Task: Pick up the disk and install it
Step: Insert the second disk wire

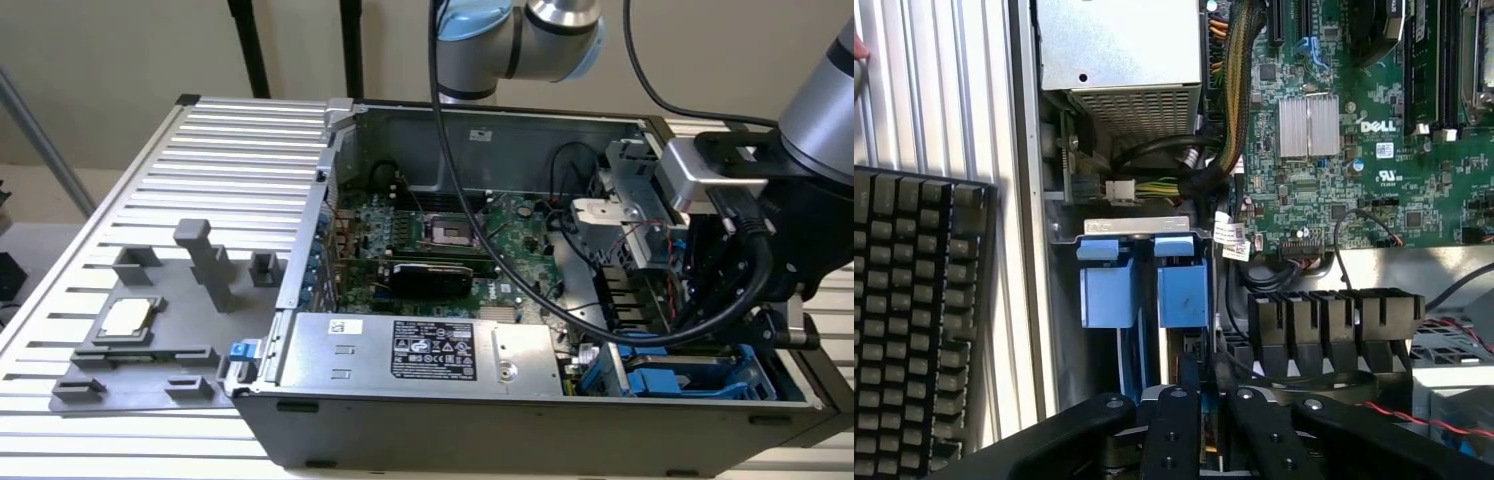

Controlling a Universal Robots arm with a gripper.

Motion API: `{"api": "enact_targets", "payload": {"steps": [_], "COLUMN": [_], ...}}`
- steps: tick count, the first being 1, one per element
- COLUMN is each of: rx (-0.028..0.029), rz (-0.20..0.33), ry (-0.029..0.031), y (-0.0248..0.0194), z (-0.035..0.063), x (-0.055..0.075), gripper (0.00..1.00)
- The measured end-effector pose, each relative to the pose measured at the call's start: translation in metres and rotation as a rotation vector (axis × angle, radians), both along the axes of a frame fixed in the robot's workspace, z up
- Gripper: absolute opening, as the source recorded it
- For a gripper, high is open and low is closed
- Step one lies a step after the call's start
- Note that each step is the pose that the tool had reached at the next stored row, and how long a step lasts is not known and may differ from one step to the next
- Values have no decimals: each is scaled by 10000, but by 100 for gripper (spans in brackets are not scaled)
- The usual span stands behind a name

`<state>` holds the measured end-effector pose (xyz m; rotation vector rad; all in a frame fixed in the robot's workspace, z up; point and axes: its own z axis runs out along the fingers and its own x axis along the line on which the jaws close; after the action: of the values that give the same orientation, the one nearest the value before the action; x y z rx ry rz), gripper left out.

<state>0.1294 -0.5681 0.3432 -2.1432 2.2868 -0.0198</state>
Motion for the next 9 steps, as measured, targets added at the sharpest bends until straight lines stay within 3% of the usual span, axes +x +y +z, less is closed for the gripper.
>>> {"api": "enact_targets", "payload": {"steps": [9], "rx": [19], "rz": [104], "ry": [1], "y": [-5], "z": [-5], "x": [15], "gripper": [16]}}
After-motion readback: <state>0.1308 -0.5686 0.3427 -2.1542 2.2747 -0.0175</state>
